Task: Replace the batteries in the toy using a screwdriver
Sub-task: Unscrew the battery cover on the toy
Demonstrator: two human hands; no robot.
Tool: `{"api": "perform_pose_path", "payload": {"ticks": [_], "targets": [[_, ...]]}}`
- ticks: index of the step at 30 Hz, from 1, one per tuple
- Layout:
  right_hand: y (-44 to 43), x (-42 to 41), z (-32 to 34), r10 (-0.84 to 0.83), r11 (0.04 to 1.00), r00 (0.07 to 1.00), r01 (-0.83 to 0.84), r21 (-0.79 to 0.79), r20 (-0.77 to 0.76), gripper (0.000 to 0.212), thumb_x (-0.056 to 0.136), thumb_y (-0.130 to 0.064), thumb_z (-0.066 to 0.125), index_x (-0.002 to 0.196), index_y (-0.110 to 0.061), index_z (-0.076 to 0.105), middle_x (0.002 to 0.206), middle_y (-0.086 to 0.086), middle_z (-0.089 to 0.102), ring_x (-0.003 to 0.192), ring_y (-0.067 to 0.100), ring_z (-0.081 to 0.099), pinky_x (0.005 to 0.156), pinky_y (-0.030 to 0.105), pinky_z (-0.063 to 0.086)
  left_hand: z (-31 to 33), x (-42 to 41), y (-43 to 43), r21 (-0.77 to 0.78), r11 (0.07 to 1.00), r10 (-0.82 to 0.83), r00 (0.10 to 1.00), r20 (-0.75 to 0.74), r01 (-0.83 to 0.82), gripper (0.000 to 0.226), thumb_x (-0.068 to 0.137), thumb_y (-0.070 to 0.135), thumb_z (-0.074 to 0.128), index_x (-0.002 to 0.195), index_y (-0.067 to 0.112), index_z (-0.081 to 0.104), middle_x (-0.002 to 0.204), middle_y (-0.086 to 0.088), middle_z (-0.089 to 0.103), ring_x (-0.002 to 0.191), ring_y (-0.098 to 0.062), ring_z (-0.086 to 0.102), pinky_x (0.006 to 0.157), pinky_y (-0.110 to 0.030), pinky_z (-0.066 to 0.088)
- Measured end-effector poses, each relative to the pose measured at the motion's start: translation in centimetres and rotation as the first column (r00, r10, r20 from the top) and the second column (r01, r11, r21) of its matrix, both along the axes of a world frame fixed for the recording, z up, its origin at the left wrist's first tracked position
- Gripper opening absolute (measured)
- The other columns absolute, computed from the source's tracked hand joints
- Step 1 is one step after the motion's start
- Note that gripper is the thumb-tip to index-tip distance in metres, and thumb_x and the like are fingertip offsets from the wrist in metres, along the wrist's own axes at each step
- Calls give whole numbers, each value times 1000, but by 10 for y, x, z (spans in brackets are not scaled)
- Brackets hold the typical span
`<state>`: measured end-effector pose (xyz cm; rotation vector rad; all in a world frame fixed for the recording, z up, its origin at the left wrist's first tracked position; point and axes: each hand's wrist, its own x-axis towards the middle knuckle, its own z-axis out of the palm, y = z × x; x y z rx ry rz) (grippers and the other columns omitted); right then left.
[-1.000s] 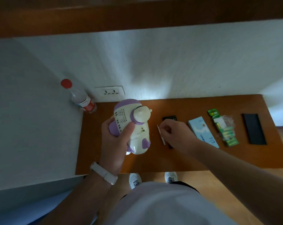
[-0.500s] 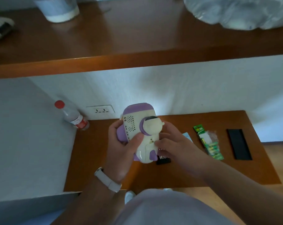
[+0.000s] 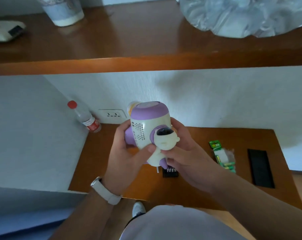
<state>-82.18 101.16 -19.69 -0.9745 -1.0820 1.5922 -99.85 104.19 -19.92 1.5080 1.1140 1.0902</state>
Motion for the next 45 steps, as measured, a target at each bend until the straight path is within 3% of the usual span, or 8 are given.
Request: {"api": "perform_pose_path", "payload": {"ticks": [6,13,20,30,34,37,40,45], "targets": [[6,-12,-6,-83,992,980,64,104,182,79,75,-29,74,142,-43,33,112,-2,65,99,23,68,86,45,58,11,-2,-17,38,999,23,998,65,-26,82,80,54,76,142,16,39,127,-3,64,118,-28,62,84,-31,58],[8,-14,-2,-97,976,975,55,209,198,63,77,-44,70,125,-67,37,103,-13,67,87,8,69,78,30,59,24,-5,-18,45,999,9,990,138,-16,84,82,47,77,144,10,34,128,4,64,119,-20,62,87,-27,56],[-1,-18,22,-140,953,972,80,292,188,79,86,13,61,120,-53,35,99,-58,49,96,-31,50,71,-6,39,38,-11,-10,68,997,-31,988,149,21,87,82,46,77,143,4,32,127,4,63,119,-20,62,87,-24,56],[4,-49,21,-183,946,968,126,297,171,76,89,5,58,123,-61,38,111,-54,51,106,-24,52,80,-3,42,42,-33,-4,8,1000,-24,993,117,23,82,75,41,81,140,17,38,129,-7,60,123,-24,60,86,-26,57],[5,-60,20,-194,945,971,148,292,136,52,93,-35,58,121,-73,38,112,-31,58,88,-11,63,70,8,51,40,-41,-3,-15,998,-62,993,102,64,77,71,34,79,137,25,40,130,-3,60,123,-23,60,85,-30,59],[3,-67,20,-203,950,973,170,261,105,48,88,-57,61,128,-68,37,116,-27,59,87,-11,63,71,7,50,41,-44,-2,-14,997,-79,994,80,80,76,69,34,80,135,27,41,131,-2,59,124,-23,59,85,-31,59],[8,-74,11,-268,936,958,233,265,106,62,82,-45,68,134,-60,37,120,-27,59,102,0,63,80,12,53,44,-48,1,-13,996,-90,992,91,92,77,69,34,79,135,28,40,132,-1,59,124,-21,60,83,-30,60],[7,-86,3,-264,949,962,247,195,68,76,74,-60,69,140,-39,37,113,-5,61,78,-1,66,71,19,54,44,-58,2,-21,995,-96,989,112,99,77,71,32,77,137,22,38,127,6,60,122,-17,60,80,-28,60]]}}
